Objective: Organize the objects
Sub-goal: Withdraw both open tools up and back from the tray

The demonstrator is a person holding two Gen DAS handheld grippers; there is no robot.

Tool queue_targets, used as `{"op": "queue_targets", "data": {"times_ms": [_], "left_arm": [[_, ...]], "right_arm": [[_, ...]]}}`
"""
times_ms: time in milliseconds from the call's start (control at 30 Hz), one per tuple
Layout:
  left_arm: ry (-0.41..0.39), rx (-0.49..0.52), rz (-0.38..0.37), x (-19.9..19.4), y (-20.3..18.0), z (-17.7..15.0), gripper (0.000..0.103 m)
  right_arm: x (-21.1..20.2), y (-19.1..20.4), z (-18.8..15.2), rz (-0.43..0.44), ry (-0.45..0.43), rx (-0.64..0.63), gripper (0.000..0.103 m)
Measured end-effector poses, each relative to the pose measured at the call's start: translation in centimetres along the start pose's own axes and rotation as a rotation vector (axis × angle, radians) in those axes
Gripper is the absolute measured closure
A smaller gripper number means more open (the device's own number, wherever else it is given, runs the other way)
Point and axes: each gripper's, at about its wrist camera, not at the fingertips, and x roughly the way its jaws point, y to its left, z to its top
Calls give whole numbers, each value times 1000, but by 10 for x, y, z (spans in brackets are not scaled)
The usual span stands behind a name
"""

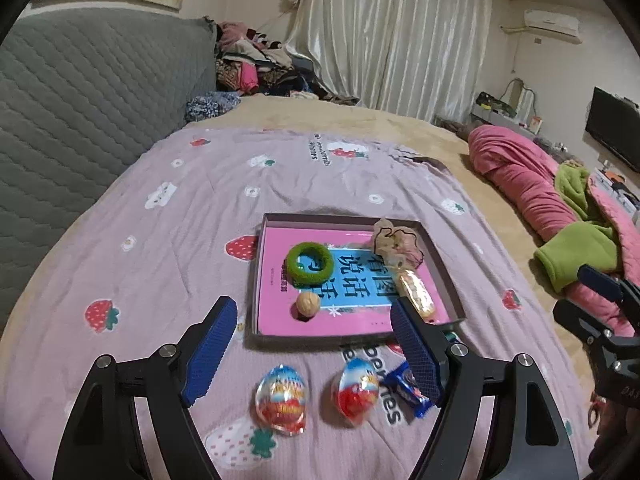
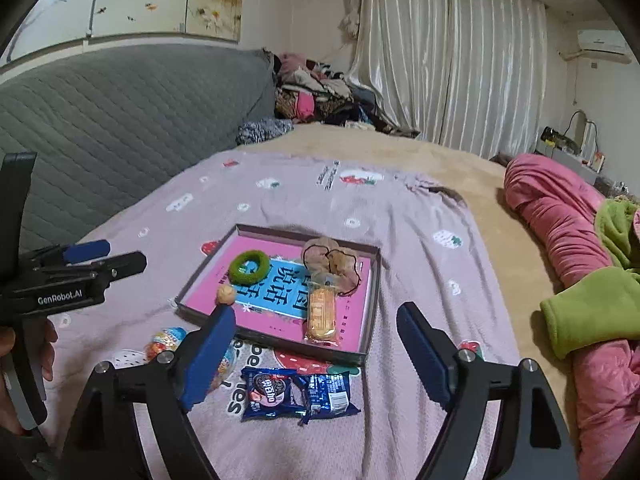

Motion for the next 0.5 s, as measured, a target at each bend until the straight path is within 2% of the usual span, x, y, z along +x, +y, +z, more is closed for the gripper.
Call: {"op": "queue_targets", "data": {"times_ms": [267,500], "left_arm": [[-33,26,10,-42,-4,-20,22],[-37,43,18,-57,-6,-41,22]], "right_arm": [[-36,10,-8,14,-53,6,13],[-55,22,-21,4,-67,-28,12]]}}
